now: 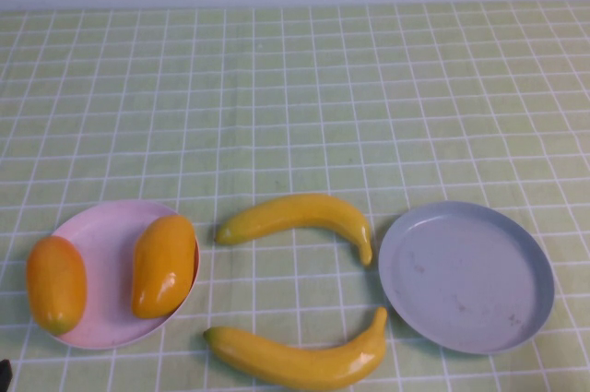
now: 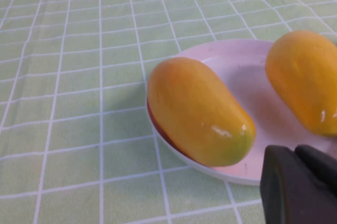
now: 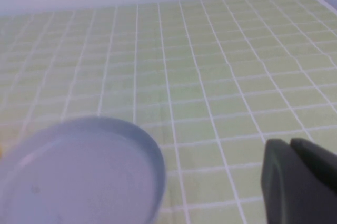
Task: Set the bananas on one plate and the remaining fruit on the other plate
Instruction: Put another type of fruit in the right plate
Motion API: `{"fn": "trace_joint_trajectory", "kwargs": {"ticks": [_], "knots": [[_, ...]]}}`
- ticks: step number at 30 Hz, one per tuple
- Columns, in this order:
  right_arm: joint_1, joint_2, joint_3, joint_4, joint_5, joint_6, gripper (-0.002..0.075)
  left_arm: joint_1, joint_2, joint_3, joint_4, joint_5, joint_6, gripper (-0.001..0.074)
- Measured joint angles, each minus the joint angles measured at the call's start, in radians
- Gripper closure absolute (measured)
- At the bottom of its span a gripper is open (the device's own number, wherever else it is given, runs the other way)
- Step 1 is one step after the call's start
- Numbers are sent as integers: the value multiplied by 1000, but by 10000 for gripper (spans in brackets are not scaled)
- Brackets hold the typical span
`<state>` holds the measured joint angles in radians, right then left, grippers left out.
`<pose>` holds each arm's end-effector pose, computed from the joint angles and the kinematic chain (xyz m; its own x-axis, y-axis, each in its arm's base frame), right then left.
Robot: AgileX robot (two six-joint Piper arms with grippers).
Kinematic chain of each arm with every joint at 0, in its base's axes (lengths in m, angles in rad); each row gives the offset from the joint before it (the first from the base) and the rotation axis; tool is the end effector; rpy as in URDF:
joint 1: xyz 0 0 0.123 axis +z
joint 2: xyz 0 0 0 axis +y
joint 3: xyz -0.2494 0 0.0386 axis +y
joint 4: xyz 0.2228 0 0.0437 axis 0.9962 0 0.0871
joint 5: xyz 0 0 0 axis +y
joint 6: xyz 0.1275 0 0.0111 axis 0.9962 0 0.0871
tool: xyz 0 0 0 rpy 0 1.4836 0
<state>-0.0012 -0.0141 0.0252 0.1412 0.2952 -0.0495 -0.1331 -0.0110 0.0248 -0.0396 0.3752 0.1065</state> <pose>0.0982 0.0051 0.1718 -0.2172 0.0858 -0.9724 -0.0203 0.9955 0.0923 0.0947 -0.0145 0.1614 -0.2835 0.1082 -0.9529 0.1666 0.9841 0.0622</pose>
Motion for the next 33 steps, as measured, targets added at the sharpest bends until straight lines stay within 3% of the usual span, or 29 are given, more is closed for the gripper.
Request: {"fn": "trace_joint_trajectory", "kwargs": {"ticks": [7,13,18,25,33], "knots": [[0,0,0,447,-202,19,743,0,0,0,0,0,0,735],[0,0,0,575,-259,21,743,0,0,0,0,0,0,735],[0,34,-123,581,-26,-76,743,0,0,0,0,0,0,735],[0,382,-462,526,357,-187,743,0,0,0,0,0,0,735],[21,772,-723,475,549,-332,743,0,0,0,0,0,0,735]]}}
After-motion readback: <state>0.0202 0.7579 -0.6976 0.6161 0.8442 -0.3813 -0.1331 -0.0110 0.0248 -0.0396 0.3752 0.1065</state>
